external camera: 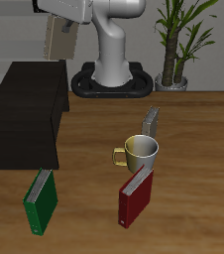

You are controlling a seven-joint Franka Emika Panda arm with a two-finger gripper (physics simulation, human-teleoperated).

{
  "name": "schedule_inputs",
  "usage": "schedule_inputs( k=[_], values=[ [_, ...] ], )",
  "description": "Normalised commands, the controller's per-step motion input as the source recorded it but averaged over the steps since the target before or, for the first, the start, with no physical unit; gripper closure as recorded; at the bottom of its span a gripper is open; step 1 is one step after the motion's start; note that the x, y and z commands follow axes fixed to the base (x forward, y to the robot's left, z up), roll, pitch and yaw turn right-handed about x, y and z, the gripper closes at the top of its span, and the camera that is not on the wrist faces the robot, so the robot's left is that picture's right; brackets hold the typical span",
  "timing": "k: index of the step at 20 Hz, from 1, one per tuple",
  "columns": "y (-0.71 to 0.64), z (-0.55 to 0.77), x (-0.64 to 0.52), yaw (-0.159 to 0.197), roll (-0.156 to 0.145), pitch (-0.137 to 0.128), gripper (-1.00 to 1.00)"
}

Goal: Place the left yellow book upright on top of the shelf and place the white-yellow mug on top of the shelf

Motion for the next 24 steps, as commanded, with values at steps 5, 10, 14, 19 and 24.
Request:
schedule_inputs(
  k=[5, 10, 14, 19, 24],
  values=[
    [-0.42, -0.01, -0.31, -0.082, -0.032, -0.026, 1.0],
    [-0.26, -0.05, -0.36, -0.086, 0.016, -0.034, 1.0],
    [-0.37, -0.2, -0.27, -0.094, 0.01, 0.023, 1.0],
    [-0.37, -0.09, -0.34, -0.057, -0.01, -0.027, 1.0],
    [-0.26, -0.15, -0.23, -0.076, 0.012, -0.001, 1.0]
  ],
)
